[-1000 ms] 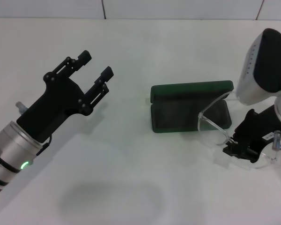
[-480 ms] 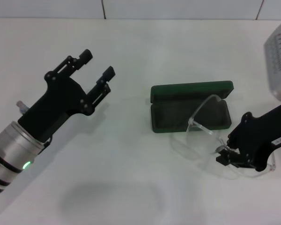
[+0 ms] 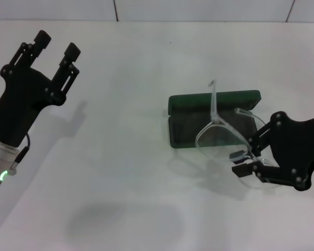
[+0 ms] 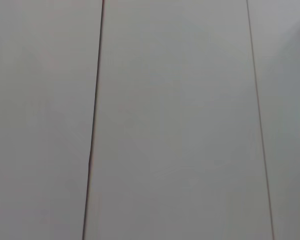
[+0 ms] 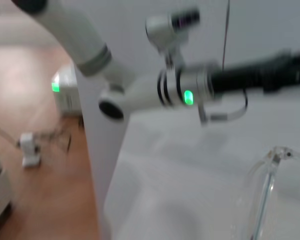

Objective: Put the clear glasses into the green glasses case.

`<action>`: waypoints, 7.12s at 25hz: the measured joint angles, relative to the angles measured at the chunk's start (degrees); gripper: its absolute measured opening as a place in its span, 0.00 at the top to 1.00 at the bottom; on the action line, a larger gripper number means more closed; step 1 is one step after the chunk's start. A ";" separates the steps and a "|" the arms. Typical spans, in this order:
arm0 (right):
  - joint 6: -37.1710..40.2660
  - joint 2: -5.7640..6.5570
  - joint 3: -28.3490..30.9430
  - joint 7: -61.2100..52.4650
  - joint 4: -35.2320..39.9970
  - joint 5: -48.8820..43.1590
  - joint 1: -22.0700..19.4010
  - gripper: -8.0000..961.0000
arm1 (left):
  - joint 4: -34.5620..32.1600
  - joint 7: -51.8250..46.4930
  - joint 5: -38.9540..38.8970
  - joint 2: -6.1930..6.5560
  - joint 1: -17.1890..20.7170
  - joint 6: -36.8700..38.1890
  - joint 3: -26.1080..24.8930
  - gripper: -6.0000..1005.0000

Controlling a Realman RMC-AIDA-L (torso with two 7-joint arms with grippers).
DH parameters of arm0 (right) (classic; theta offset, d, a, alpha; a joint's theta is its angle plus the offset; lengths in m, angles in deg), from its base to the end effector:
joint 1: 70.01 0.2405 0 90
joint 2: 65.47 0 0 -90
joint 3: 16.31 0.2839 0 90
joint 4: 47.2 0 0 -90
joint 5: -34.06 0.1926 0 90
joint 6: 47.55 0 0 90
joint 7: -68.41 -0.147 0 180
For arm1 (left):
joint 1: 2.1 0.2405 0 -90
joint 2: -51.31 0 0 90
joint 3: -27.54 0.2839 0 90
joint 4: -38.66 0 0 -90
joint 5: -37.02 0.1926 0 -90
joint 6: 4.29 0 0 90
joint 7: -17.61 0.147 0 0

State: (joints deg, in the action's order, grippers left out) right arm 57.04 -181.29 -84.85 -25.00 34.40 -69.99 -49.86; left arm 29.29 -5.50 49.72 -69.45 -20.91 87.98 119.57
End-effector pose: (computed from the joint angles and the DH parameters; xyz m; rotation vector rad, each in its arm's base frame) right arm 0.1926 0.2720 0.0255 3.1091 0.0914 -0.4147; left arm -0.2883 0.2784 -0.0200 -1.8109 -0.2861 -1.1599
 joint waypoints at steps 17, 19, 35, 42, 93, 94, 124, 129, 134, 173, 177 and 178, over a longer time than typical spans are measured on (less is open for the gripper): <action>-0.55 0.21 2.53 44.05 -27.12 10.73 0.48 0.86 | -2.69 -23.43 20.89 4.80 -11.18 5.59 1.47 0.40; -0.75 0.25 2.49 46.01 -28.80 10.61 0.70 0.86 | -4.25 -25.80 23.30 5.04 -12.13 5.91 1.48 0.40; -2.44 -0.09 -0.38 52.18 -30.38 10.25 0.73 0.86 | -10.43 -40.85 36.80 4.80 -16.55 5.45 1.04 0.40; -2.29 -0.18 -1.25 52.30 -29.78 10.52 0.65 0.86 | -10.20 -46.96 40.16 4.91 -18.83 2.26 0.84 0.40; -2.32 0.01 -0.72 59.65 -27.96 11.46 -1.36 0.86 | -10.55 -61.77 50.32 3.78 -20.05 4.44 -3.86 0.40; -2.33 -0.05 -0.75 60.58 -28.02 11.63 -1.35 0.86 | -10.56 -61.74 50.53 3.69 -20.13 4.44 -3.86 0.40; -4.51 -0.02 -1.04 67.87 -29.72 13.29 -1.01 0.86 | -11.91 -60.69 52.72 4.36 -20.81 4.59 -7.29 0.40; -1.78 0.18 -0.24 68.33 -30.48 13.95 -1.31 0.86 | -11.88 -57.88 52.96 5.22 -19.20 4.48 -11.15 0.40; 2.57 0.24 1.93 67.63 -32.79 15.66 -1.06 0.86 | -11.79 -51.53 53.09 6.43 -14.45 0.90 -16.92 0.40; 3.49 -0.35 -1.60 43.77 -61.59 24.86 17.08 0.86 | -5.48 -15.72 45.11 0.18 -13.98 1.86 -18.04 0.40; 2.41 -0.35 -2.04 41.66 -61.67 24.76 16.88 0.86 | -5.39 -14.80 45.03 0.17 -13.48 3.01 -18.03 0.40; 2.19 -0.35 -2.04 41.32 -61.69 24.69 16.84 0.86 | -5.34 -14.76 45.04 0.15 -13.47 3.08 -18.03 0.40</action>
State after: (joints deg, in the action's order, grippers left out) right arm 59.24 -181.65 -86.89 16.32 -27.29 -45.29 -33.02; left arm 23.95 -20.26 94.76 -69.30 -34.38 91.06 101.54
